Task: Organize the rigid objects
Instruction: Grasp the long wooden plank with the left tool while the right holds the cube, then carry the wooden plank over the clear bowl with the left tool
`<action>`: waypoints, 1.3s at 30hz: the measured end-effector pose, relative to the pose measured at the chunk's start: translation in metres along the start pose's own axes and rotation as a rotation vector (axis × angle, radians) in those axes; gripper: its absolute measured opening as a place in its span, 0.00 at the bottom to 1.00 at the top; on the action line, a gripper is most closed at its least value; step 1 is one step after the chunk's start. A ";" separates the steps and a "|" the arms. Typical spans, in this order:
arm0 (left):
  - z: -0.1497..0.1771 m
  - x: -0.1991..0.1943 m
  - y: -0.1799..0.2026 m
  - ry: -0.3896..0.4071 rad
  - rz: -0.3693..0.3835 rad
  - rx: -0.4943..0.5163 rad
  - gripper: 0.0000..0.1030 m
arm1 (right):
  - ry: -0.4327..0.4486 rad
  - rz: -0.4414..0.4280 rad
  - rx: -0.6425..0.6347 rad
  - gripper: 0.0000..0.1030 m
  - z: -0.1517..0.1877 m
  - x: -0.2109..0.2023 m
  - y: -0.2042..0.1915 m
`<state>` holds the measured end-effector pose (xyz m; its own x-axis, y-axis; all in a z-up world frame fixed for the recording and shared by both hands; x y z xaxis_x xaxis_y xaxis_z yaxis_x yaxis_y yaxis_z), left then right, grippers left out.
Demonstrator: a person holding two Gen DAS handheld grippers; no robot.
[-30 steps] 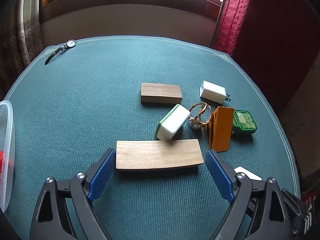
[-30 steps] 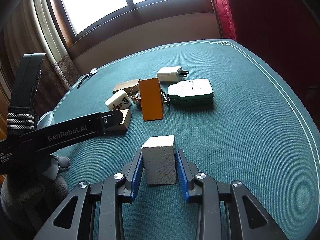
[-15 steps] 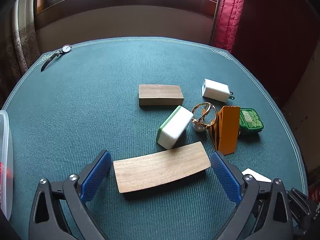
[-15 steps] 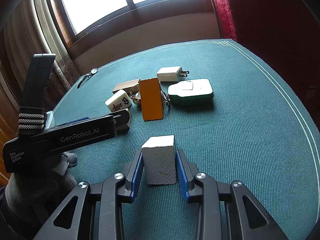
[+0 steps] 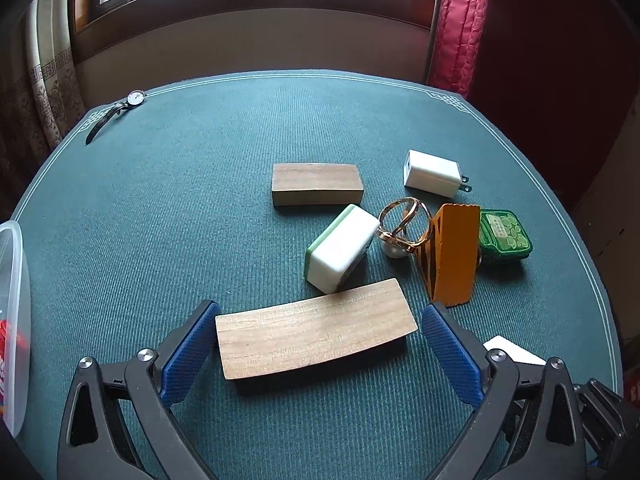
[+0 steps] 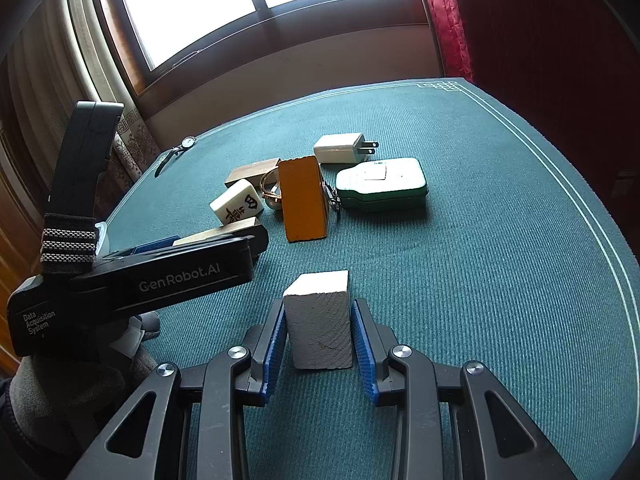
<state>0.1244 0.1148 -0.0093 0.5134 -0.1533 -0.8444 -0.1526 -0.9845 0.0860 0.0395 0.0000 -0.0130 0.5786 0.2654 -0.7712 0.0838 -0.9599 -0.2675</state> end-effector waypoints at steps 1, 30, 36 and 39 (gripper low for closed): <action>0.000 0.001 0.001 0.004 -0.008 0.007 0.98 | 0.000 0.000 0.000 0.34 0.000 0.000 0.000; 0.043 -0.048 -0.030 0.107 -0.058 -0.029 0.93 | 0.010 -0.003 -0.027 0.33 0.000 -0.001 -0.006; 0.050 -0.069 -0.035 0.152 -0.082 -0.022 0.93 | 0.021 -0.010 -0.023 0.32 0.000 -0.003 -0.005; 0.052 -0.079 -0.039 0.174 -0.096 -0.026 0.93 | 0.028 -0.011 -0.025 0.31 0.001 -0.005 -0.006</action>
<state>0.0461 0.1698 0.0270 0.6629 -0.0682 -0.7456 -0.0752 -0.9969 0.0244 0.0355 0.0043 -0.0081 0.5999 0.2741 -0.7517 0.1102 -0.9589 -0.2616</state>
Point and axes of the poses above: each gripper's, at about its wrist camera, not at the fingertips, and x roughly the way its jaws point, y to its right, z to its underside, the point moved 3 cm from there along x, roughly the way its jaws point, and after that the axes turned 7 degrees about -y, right-handed, at the moved point
